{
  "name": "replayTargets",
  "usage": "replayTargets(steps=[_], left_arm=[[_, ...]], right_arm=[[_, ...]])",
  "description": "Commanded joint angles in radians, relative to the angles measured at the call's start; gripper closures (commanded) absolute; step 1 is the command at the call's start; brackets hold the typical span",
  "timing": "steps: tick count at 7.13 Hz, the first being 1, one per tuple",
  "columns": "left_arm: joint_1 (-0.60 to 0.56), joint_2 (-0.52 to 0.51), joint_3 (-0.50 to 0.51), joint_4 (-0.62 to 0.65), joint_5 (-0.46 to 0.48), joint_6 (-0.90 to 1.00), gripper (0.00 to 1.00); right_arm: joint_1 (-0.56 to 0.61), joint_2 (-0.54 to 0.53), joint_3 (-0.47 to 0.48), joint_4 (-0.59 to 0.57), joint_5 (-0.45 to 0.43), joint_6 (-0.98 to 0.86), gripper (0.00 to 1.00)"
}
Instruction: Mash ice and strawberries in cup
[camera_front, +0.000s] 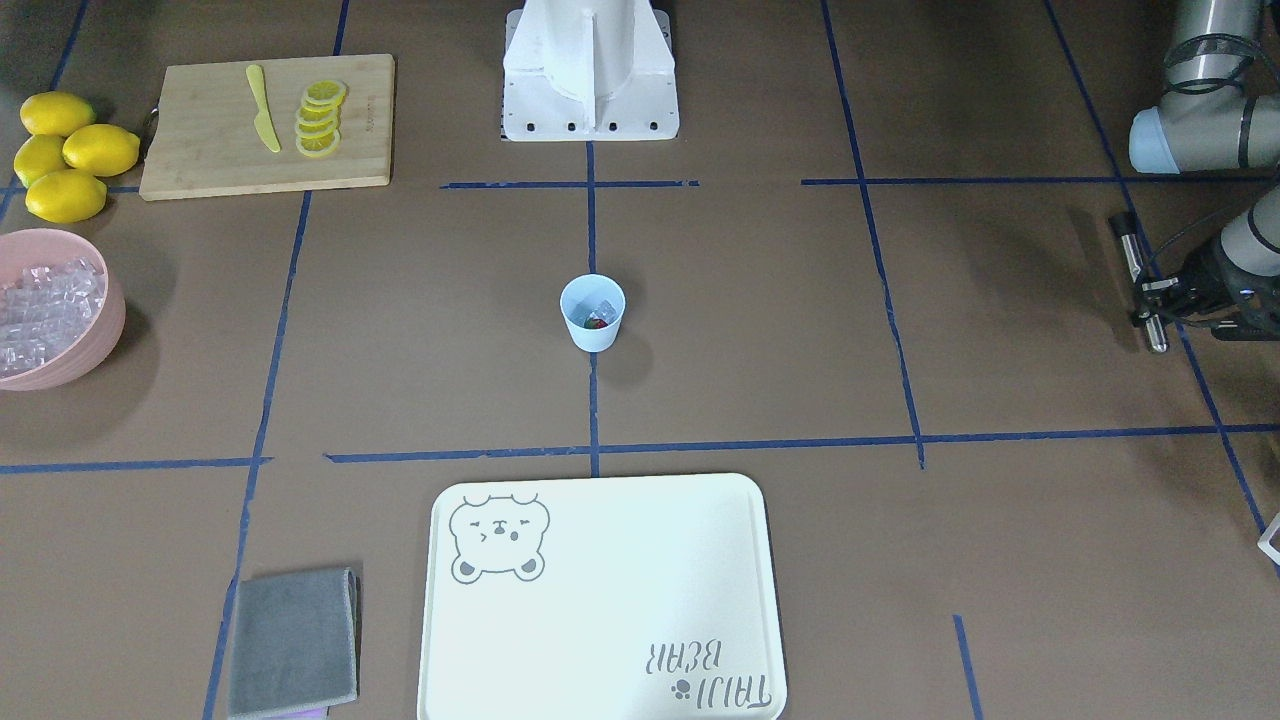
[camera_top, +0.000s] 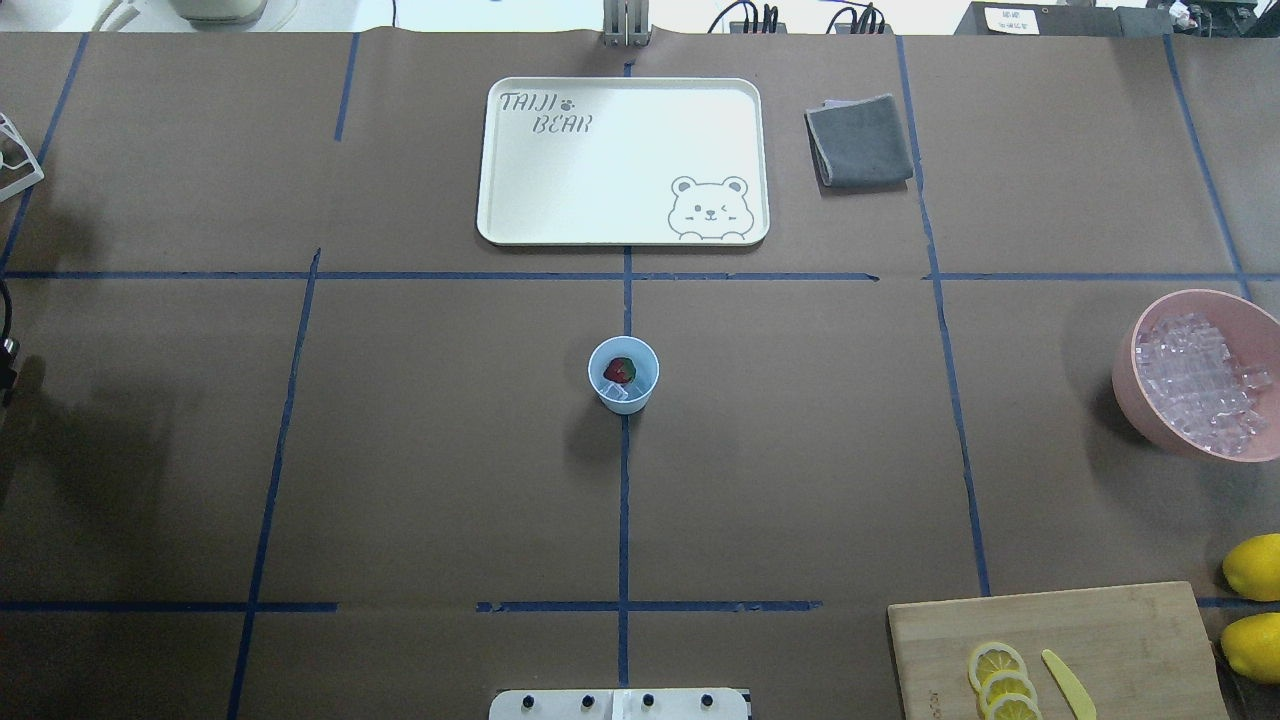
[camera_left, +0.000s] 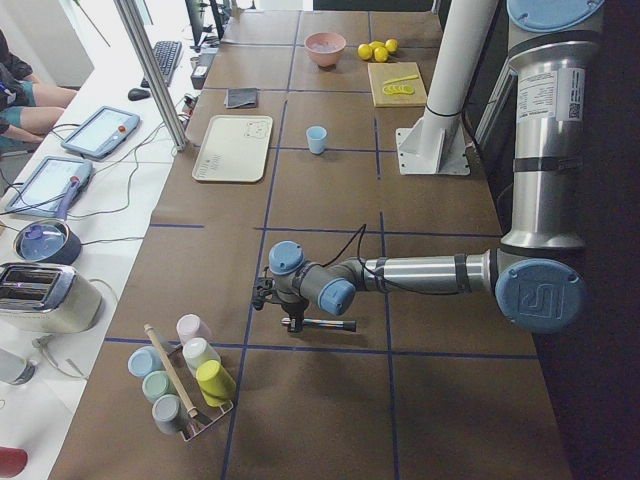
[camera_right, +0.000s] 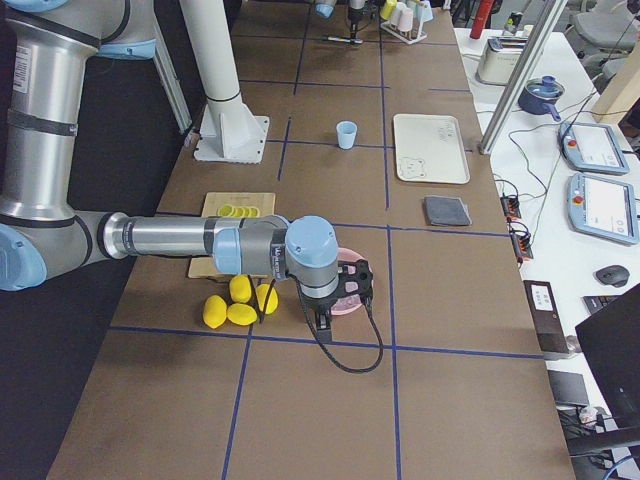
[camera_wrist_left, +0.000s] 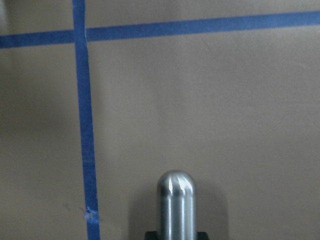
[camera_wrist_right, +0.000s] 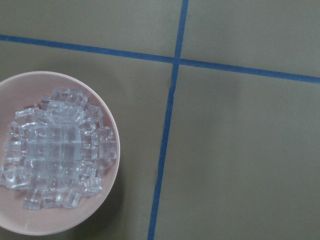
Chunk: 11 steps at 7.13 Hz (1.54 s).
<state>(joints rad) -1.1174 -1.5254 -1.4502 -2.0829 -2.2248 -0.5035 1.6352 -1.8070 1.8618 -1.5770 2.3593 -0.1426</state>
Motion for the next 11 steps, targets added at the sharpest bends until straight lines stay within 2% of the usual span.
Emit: replayTargets(steps=[1, 3, 5, 6, 8, 9, 10, 11], left_arm=[[0.002, -0.002, 0.001, 0.000, 0.000, 0.003, 0.00], [-0.002, -0.001, -0.034, 0.006, -0.007, 0.006, 0.00], [-0.056, 0.014, -0.132, 0.030, -0.030, 0.017, 0.00], [-0.126, 0.014, -0.133, 0.076, -0.080, 0.165, 0.00], [-0.366, 0.002, -0.180, 0.418, -0.084, 0.564, 0.00], [-0.442, -0.001, -0.199, 0.558, -0.085, 0.679, 0.00], [-0.532, 0.019, -0.199, 0.604, -0.102, 0.727, 0.00], [-0.559, 0.021, -0.197, 0.609, -0.160, 0.723, 0.00]], right_arm=[[0.000, 0.000, 0.000, 0.000, 0.000, 0.000, 0.01], [0.000, 0.000, 0.000, 0.000, 0.000, 0.002, 0.01], [0.000, 0.001, 0.002, 0.000, 0.000, 0.002, 0.01], [0.000, 0.001, 0.002, 0.002, 0.000, 0.002, 0.01], [0.000, 0.001, 0.004, 0.002, 0.000, 0.002, 0.01], [0.000, 0.001, 0.004, 0.002, 0.000, 0.002, 0.01], [0.000, 0.001, 0.004, 0.002, -0.002, 0.000, 0.01], [0.000, 0.003, 0.004, 0.002, -0.002, 0.001, 0.01]])
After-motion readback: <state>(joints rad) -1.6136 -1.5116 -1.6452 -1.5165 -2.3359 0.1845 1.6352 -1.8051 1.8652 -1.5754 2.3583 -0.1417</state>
